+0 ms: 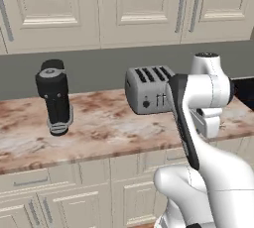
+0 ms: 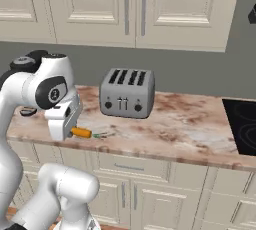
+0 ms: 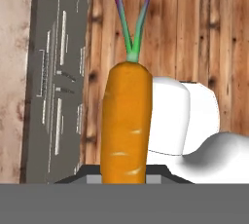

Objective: Place the two vegetables and bowl onto the tray for setting up a vegetable dip station.

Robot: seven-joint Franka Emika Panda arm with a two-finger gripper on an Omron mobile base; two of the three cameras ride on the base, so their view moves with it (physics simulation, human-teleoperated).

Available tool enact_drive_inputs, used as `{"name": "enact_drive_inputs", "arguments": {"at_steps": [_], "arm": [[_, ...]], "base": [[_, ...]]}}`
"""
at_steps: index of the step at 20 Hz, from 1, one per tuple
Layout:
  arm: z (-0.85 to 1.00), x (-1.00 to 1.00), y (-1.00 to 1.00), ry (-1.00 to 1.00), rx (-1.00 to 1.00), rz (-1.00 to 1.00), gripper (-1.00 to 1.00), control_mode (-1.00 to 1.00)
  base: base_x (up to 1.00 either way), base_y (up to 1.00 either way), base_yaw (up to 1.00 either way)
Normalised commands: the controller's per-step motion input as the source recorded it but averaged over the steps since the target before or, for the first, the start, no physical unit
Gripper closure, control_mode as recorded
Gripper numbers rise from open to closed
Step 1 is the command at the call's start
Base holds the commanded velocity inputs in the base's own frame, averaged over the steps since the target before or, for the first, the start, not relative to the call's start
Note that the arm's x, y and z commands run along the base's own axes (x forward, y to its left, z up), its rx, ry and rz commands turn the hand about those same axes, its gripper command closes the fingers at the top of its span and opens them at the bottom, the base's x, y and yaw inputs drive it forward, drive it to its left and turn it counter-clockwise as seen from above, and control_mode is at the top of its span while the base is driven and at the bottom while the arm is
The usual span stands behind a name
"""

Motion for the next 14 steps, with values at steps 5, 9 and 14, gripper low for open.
{"name": "enact_drive_inputs", "arguments": {"at_steps": [5, 9, 14], "arm": [[0.0, 0.0, 0.0, 0.0, 0.0, 0.0, 1.0, 1.0], [0.0, 0.0, 0.0, 0.0, 0.0, 0.0, 1.0, 1.0], [0.0, 0.0, 0.0, 0.0, 0.0, 0.0, 1.0, 1.0]], "base": [[-0.28, -0.99, 0.0], [-0.09, -1.0, 0.0], [0.0, -1.0, 0.0]]}}
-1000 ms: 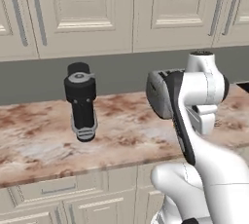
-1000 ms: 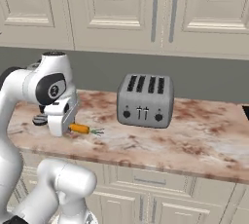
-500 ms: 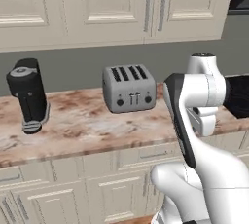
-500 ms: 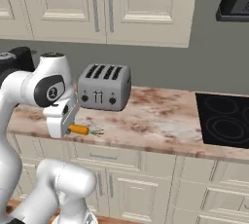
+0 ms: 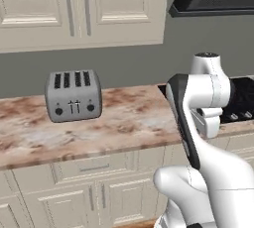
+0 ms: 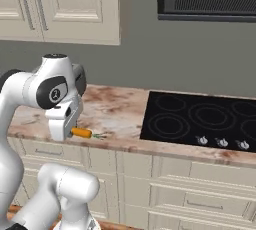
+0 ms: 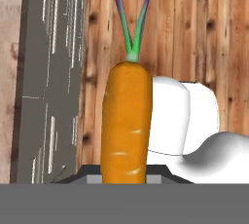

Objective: Place the two vegetables and bowl onto the tray for setting up a vegetable dip station.

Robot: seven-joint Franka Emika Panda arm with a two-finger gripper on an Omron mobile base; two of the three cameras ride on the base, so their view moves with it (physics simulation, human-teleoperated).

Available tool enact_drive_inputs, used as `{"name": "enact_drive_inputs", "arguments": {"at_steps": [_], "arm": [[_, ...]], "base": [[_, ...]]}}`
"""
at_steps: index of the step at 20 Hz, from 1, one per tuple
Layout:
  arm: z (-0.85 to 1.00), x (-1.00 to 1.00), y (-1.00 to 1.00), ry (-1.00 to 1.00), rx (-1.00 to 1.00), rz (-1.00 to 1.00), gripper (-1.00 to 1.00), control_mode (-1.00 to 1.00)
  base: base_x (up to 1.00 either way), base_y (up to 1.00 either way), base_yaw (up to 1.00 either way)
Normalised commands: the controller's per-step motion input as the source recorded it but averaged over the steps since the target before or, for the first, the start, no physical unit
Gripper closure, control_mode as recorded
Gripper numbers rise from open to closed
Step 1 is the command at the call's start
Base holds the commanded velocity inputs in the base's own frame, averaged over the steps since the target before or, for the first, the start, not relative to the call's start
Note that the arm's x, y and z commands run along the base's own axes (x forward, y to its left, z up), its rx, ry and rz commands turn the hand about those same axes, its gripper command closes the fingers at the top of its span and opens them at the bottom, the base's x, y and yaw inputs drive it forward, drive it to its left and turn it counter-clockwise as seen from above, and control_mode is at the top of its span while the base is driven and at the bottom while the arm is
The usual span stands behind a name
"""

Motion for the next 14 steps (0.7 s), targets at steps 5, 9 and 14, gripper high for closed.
{"name": "enact_drive_inputs", "arguments": {"at_steps": [5, 9, 14], "arm": [[0.0, 0.0, 0.0, 0.0, 0.0, 0.0, 1.0, 1.0], [0.0, 0.0, 0.0, 0.0, 0.0, 0.0, 1.0, 1.0], [0.0, 0.0, 0.0, 0.0, 0.0, 0.0, 1.0, 1.0]], "base": [[0.0, -1.0, 0.0], [0.0, -1.0, 0.0], [0.0, -1.0, 0.0]]}}
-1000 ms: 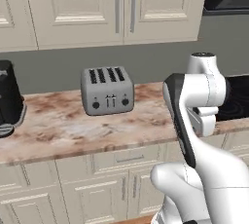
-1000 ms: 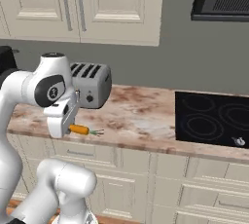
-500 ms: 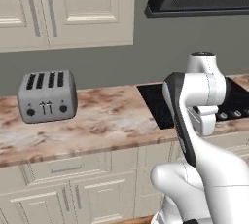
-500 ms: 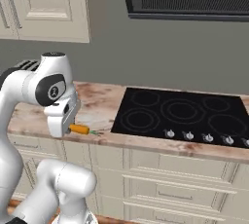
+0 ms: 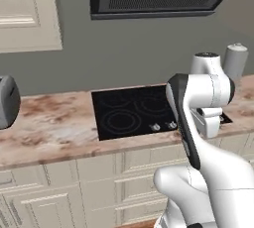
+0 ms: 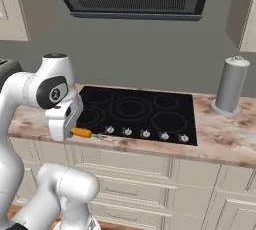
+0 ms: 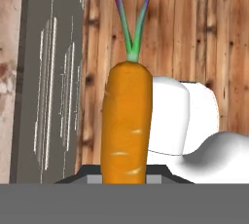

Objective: Place the two vegetables and bowl onto the tray for setting up a vegetable dip station.

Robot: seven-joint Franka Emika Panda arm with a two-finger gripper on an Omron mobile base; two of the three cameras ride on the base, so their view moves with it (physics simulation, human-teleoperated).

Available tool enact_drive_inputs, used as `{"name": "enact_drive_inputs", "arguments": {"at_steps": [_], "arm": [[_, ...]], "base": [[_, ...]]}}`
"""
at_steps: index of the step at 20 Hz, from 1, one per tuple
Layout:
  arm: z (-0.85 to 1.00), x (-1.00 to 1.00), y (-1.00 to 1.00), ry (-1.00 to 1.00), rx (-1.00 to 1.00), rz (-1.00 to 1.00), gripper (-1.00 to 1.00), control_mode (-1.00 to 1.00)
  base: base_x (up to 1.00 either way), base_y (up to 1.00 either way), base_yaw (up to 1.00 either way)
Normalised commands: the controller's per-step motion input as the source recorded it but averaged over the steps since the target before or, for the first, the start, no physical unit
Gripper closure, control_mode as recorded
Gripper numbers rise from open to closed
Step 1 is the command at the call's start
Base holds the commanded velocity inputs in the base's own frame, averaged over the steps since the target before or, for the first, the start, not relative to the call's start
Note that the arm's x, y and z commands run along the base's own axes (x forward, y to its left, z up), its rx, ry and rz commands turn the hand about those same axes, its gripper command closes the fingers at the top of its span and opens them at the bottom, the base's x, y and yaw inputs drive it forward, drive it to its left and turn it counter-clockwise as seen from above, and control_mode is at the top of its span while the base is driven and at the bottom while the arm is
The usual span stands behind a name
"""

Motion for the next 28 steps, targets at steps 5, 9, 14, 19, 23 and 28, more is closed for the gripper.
{"name": "enact_drive_inputs", "arguments": {"at_steps": [5, 9, 14, 19, 23, 28], "arm": [[0.0, 0.0, 0.0, 0.0, 0.0, 0.0, 1.0, 1.0], [0.0, 0.0, 0.0, 0.0, 0.0, 0.0, 1.0, 1.0], [0.0, 0.0, 0.0, 0.0, 0.0, 0.0, 1.0, 1.0], [0.0, 0.0, 0.0, 0.0, 0.0, 0.0, 1.0, 1.0], [0.0, 0.0, 0.0, 0.0, 0.0, 0.0, 1.0, 1.0], [0.0, 0.0, 0.0, 0.0, 0.0, 0.0, 1.0, 1.0]], "base": [[0.0, -1.0, 0.0], [0.0, -1.0, 0.01], [0.0, -1.0, 0.01], [0.0, -0.99, 0.02], [0.0, -0.96, 0.01], [0.01, -0.85, 0.02]]}}
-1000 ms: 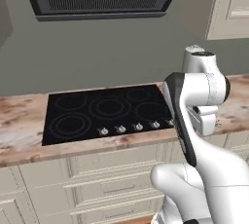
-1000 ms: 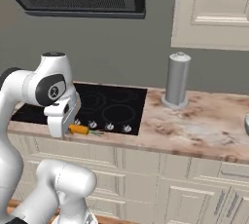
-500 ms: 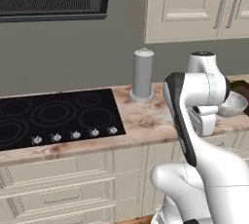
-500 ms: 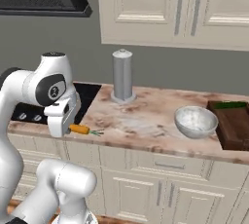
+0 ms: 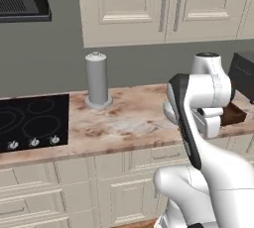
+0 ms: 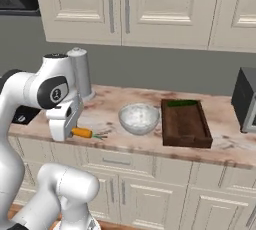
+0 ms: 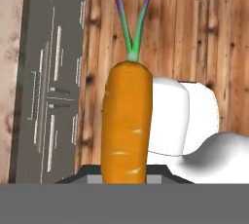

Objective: Place the two vegetables and bowl onto the tray for setting up a vegetable dip station.

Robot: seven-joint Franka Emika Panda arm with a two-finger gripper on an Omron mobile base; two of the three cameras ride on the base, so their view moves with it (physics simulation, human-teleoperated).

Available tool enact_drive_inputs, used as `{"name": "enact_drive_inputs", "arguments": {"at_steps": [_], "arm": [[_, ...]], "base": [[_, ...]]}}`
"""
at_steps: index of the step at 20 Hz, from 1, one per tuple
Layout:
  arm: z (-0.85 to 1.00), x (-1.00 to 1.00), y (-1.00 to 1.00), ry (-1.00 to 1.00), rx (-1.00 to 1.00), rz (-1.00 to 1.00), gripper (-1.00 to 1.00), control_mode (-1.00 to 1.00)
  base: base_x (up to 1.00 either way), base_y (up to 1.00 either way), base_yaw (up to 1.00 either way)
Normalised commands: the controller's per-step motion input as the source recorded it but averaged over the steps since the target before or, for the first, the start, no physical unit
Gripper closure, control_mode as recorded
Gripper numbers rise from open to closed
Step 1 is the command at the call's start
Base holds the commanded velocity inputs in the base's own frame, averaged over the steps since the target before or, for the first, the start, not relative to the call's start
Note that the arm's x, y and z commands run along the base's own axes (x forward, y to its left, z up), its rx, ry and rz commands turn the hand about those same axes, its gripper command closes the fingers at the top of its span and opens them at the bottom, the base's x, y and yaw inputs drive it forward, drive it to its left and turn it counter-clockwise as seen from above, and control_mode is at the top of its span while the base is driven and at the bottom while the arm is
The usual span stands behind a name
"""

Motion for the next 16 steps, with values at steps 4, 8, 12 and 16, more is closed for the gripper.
{"name": "enact_drive_inputs", "arguments": {"at_steps": [4, 8, 12, 16], "arm": [[0.0, 0.0, 0.0, 0.0, 0.0, 0.0, 1.0, 1.0], [0.0, 0.0, 0.0, 0.0, 0.0, 0.0, 1.0, 1.0], [0.0, 0.0, 0.0, 0.0, 0.0, 0.0, 1.0, 1.0], [0.0, 0.0, 0.0, 0.0, 0.0, 0.0, 1.0, 1.0]], "base": [[0.08, -0.73, 0.05], [0.12, -0.63, 0.08], [0.2, -0.52, 0.07], [0.27, -0.5, 0.07]]}}
